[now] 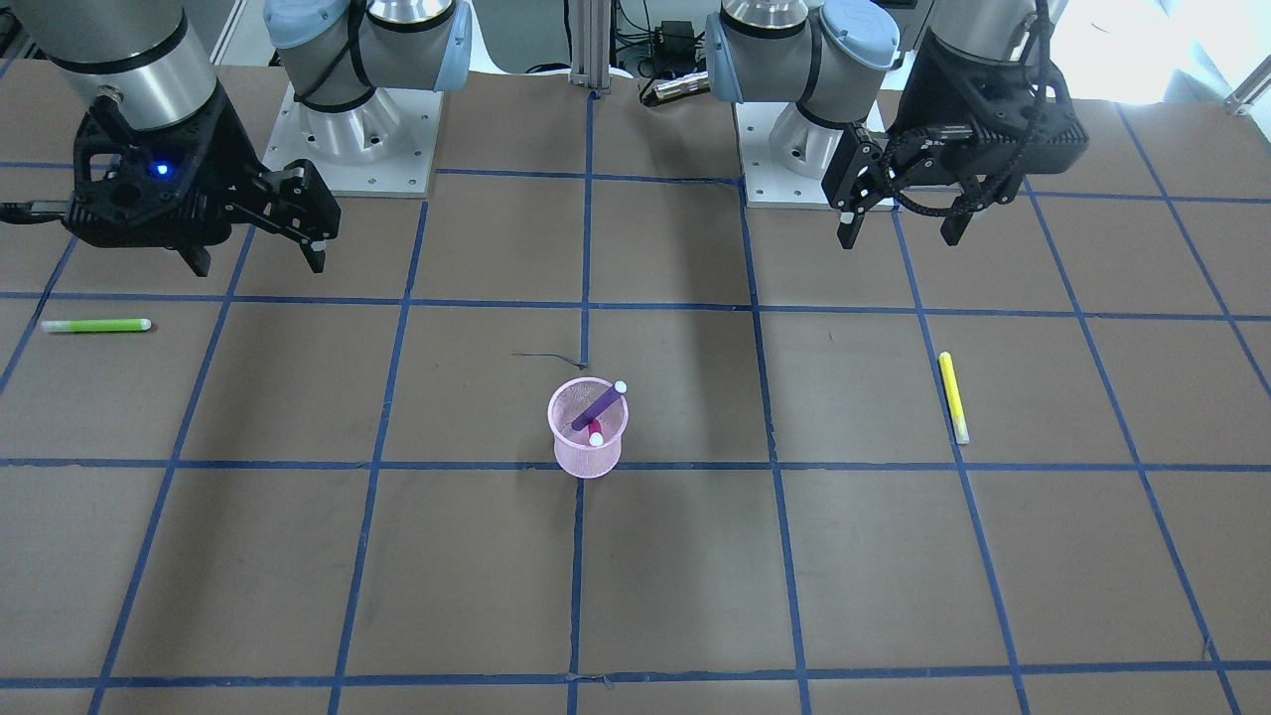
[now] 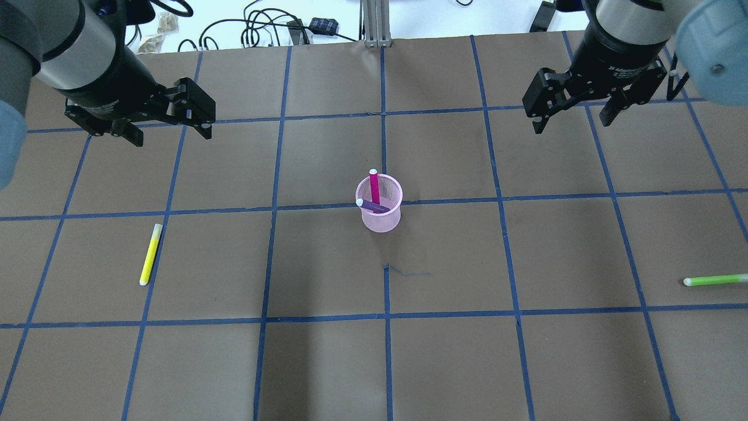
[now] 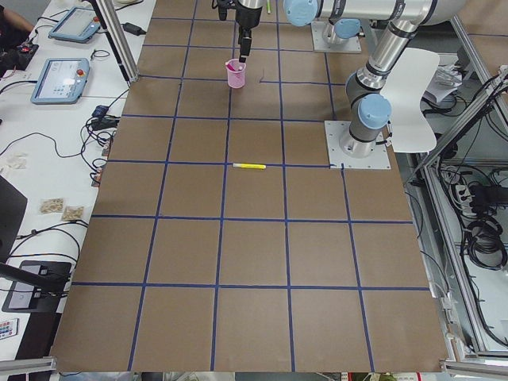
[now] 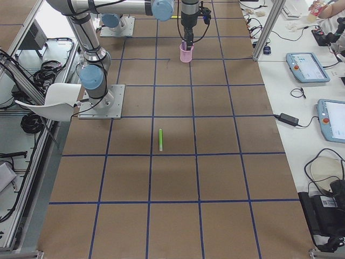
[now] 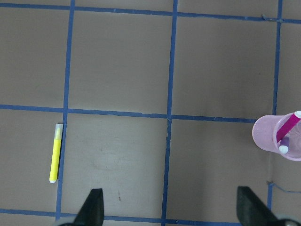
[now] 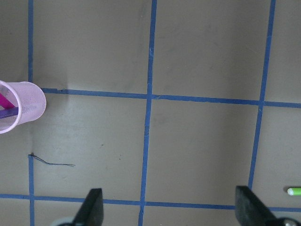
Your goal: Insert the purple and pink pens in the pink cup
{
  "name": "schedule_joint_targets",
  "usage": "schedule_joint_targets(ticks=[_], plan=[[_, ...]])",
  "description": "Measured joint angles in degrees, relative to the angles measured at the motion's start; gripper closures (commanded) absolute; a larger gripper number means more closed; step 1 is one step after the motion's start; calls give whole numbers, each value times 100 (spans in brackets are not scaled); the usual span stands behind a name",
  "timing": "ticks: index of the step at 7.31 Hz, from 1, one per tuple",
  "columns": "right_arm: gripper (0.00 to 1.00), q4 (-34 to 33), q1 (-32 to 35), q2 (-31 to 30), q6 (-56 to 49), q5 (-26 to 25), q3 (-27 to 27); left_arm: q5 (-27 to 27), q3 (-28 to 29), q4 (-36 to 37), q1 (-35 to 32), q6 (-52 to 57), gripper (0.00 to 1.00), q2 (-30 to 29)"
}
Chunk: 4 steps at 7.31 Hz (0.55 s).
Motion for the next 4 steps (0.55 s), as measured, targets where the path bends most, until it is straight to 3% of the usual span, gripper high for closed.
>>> schedule_joint_targets(ticks=[4], plan=[[0, 2, 5, 2, -1, -1, 22, 11, -3, 0, 3, 36, 0, 15]])
